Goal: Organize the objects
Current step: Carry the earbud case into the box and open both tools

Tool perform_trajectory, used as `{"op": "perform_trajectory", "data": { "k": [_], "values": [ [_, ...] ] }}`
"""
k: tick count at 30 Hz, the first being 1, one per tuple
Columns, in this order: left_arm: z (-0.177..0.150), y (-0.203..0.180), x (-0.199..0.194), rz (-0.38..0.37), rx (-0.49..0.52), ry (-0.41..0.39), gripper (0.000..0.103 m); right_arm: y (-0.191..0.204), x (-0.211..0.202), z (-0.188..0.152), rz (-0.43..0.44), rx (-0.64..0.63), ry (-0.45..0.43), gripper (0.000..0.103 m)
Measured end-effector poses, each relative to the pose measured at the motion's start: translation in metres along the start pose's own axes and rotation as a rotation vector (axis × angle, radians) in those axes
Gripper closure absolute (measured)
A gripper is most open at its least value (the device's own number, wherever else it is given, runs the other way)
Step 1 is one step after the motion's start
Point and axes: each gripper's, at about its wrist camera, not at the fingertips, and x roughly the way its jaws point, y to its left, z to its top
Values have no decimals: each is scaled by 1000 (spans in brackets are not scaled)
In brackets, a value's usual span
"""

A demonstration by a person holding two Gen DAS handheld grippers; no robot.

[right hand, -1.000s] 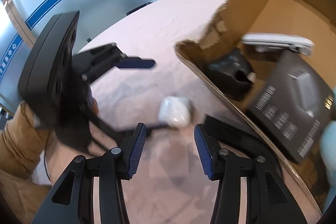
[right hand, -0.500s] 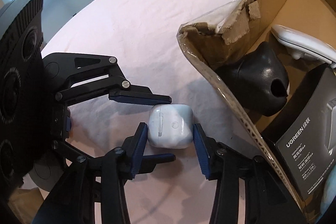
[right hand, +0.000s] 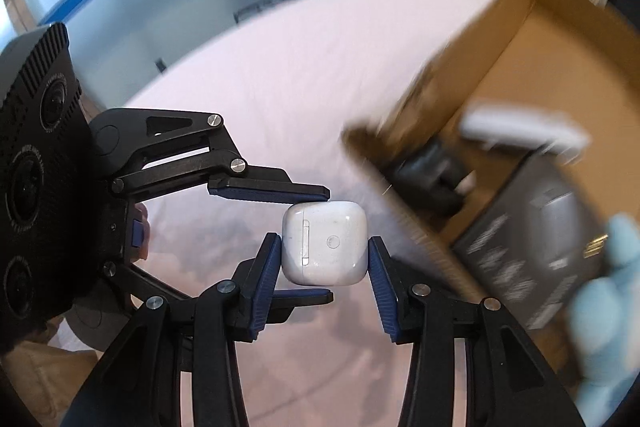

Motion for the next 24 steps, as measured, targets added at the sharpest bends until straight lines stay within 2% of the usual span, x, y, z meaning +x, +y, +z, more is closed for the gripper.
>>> {"op": "perform_trajectory", "data": {
  "k": [3, 5, 6, 7, 9, 10, 12, 15, 18, 21, 24],
  "values": [
    [24, 13, 6, 8, -47, -35, 57, -15, -29, 12, -41, 22, -72, 61],
    [32, 28, 18, 72, -128, -35, 28, -32, -36, 20, -82, 67, -112, 60],
    [31, 32, 21, 81, -155, -33, 25, -42, -38, 22, -109, 96, -118, 52],
    [28, 34, 21, 70, -175, -33, 25, -51, -38, 23, -133, 132, -117, 44],
    [18, 29, 11, 54, -173, -41, 25, -69, -43, 17, -165, 182, -139, 44],
    [14, 26, 7, 41, -153, -52, 25, -72, -40, 25, -154, 188, -149, 44],
    [2, 11, -1, 11, -99, -53, 25, -75, -51, 9, -141, 195, -160, 44],
    [-12, -5, 14, -15, -27, 7, 25, -79, -53, -31, -117, 181, -160, 44],
    [-24, -22, 35, -54, -9, 84, 25, -77, -45, -79, -138, 159, -119, 44],
    [-28, -35, 46, -68, -5, 117, 32, -88, -34, -119, -173, 183, -69, 45],
    [-27, -31, 63, -95, -41, 147, 48, -102, -32, -139, -204, 234, -61, 47]
  ]
}}
